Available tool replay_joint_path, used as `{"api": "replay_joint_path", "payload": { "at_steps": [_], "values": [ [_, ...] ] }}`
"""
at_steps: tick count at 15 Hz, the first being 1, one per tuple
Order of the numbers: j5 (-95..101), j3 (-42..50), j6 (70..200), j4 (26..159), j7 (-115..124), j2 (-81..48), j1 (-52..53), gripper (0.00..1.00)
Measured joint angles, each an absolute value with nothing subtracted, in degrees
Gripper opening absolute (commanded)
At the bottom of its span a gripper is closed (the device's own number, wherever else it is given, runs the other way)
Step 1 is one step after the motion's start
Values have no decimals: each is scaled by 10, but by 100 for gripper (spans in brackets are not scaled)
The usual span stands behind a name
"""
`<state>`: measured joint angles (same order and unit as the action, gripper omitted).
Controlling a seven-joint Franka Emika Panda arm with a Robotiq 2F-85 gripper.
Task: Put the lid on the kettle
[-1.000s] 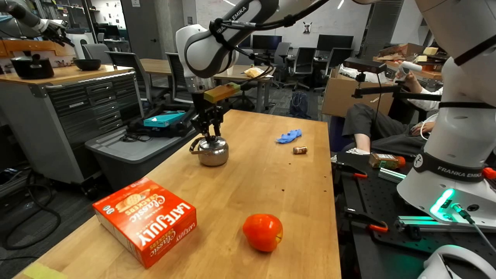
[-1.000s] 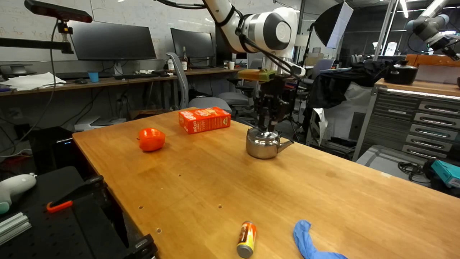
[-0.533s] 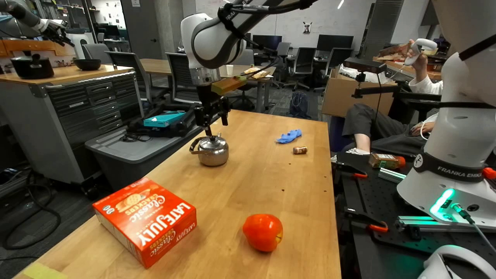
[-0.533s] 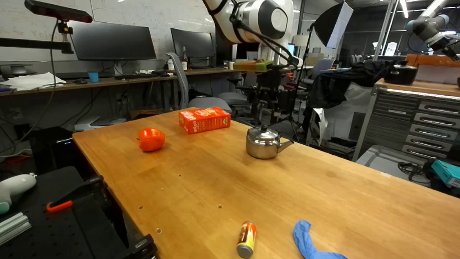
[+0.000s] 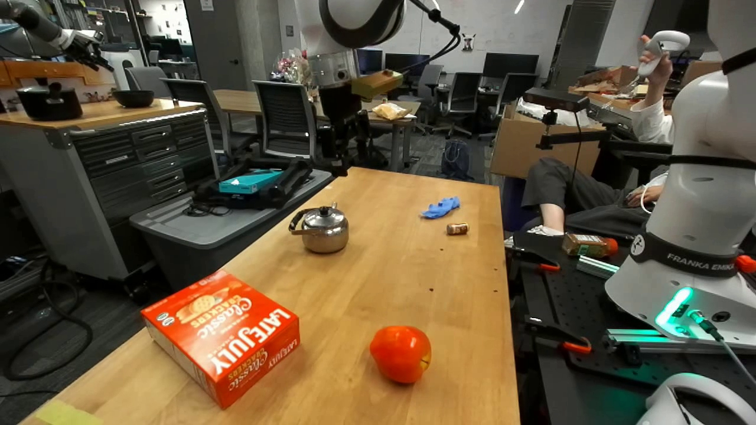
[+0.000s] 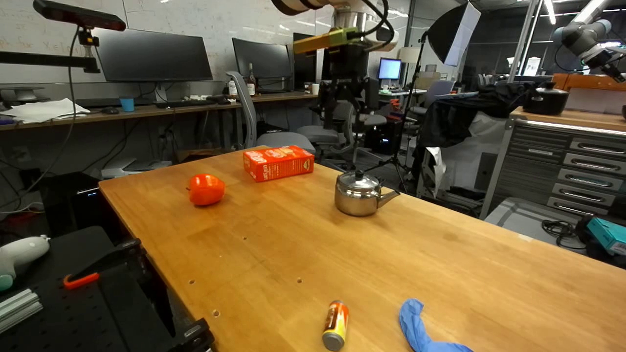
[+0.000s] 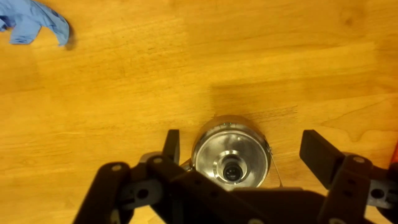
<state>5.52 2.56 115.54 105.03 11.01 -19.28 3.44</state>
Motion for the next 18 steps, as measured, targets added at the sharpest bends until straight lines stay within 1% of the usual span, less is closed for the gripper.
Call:
{"api": "replay_joint_path", "payload": {
  "at_steps": [4,10,13,18],
  "values": [
    [58,20,1151,1119,80,-119,35,100],
    [65,19,1214,1269,36,4,34,100],
    [63,19,1220,1331,-3,61,32,100],
    [63,19,1221,1355,-15,88,30,100]
  ]
}}
